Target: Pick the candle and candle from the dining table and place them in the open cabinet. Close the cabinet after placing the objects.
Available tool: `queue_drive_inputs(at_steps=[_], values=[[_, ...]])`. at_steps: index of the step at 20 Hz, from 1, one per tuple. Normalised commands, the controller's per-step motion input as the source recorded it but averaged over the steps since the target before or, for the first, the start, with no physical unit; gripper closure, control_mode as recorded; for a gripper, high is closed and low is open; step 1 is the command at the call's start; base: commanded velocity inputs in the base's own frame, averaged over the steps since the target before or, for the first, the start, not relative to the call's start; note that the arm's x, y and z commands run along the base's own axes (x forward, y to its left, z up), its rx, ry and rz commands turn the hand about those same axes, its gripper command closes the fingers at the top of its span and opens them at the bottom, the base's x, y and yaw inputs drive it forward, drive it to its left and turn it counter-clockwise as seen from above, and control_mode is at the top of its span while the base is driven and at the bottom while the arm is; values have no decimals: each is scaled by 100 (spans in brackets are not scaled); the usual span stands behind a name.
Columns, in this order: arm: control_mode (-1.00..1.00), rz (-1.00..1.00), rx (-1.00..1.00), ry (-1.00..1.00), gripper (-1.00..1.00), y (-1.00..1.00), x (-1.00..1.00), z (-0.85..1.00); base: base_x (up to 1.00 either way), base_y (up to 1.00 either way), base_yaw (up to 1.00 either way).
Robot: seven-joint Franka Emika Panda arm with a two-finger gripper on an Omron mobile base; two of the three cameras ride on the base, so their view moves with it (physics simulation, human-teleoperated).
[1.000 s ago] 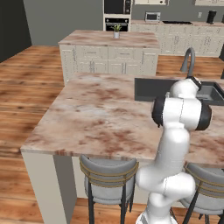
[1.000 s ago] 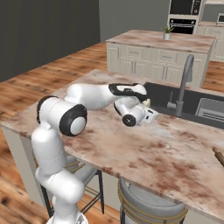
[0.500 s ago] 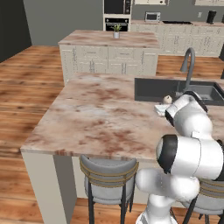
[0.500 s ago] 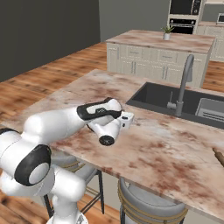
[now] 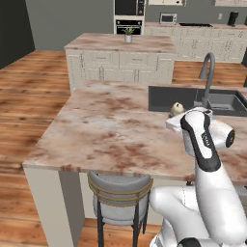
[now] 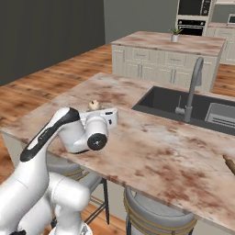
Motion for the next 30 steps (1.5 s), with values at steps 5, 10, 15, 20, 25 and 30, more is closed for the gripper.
queue_drive_inputs(at_steps=[5,10,15,20,25,30], values=[[-100,10,11,0,100,9,-83,100,0,0,0],[-100,0,35,-34,100,-12,-90,94,0,0,0],[-100,0,24,-40,100,-14,-53,39,0,0,0],[-100,0,0,0,100,0,0,0,0,0,0],[100,1,-2,0,100,5,-23,-10,-20,7,2],[100,0,0,0,100,0,0,0,-100,52,21]])
